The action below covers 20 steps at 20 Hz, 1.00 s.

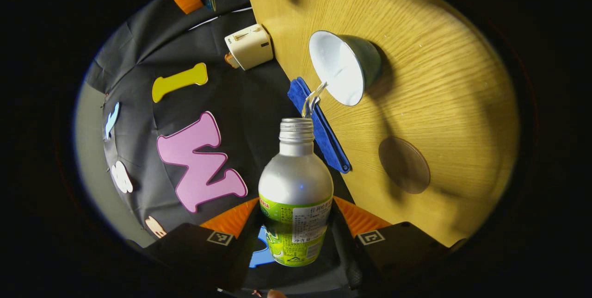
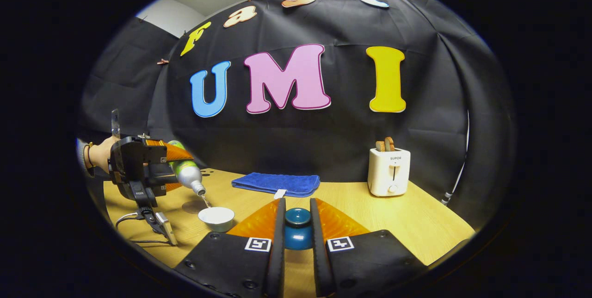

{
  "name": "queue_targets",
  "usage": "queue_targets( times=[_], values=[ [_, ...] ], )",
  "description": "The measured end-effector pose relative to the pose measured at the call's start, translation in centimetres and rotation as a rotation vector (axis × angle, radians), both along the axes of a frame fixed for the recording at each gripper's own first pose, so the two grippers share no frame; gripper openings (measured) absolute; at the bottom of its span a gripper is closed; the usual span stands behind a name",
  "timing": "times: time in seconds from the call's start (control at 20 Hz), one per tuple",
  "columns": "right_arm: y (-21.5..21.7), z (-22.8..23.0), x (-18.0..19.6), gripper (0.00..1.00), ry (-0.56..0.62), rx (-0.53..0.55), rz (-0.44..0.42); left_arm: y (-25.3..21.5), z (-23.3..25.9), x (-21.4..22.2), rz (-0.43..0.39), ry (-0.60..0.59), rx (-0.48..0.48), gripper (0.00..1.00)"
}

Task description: Open the teacup lid with one hand, grasp the water bottle and pour water into the teacup with the other hand; after pouring, place the water bottle on the coaster and then close the teacup lid.

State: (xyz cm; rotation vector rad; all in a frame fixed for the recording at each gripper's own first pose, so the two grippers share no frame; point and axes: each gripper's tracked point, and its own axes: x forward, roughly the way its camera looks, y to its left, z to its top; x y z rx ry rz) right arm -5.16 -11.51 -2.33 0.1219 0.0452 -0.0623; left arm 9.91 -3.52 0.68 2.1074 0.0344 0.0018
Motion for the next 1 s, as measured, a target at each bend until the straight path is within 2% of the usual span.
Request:
queue_targets(
  times=[0.6,0.65,0.7,0.75,0.8,0.85,1.0],
  values=[
    [0.0,0.3,-0.1,0.29,-0.005,0.010,0.006,-1.9,2.1,0.9,-0.051,0.044,0.202,0.82],
    [0.0,0.3,-0.2,0.24,-0.006,0.010,0.005,-2.0,2.3,0.9,-0.055,0.044,0.221,0.82],
    [-0.1,0.2,-0.1,0.29,-0.005,0.011,0.004,-2.2,2.4,0.9,-0.062,0.042,0.238,0.82],
    [-0.1,0.2,-0.1,0.24,-0.005,0.013,0.003,-2.4,2.7,0.9,-0.071,0.039,0.254,0.82],
    [-0.1,0.2,-0.2,0.24,-0.005,0.014,0.003,-2.6,2.8,1.0,-0.080,0.036,0.272,0.82],
    [-0.2,0.2,-0.2,0.29,-0.006,0.015,0.003,-3.0,3.1,1.0,-0.091,0.032,0.293,0.82],
    [-0.2,0.3,-0.2,0.29,-0.008,0.016,0.002,-4.2,3.9,1.1,-0.121,0.020,0.358,0.82]
  ],
)
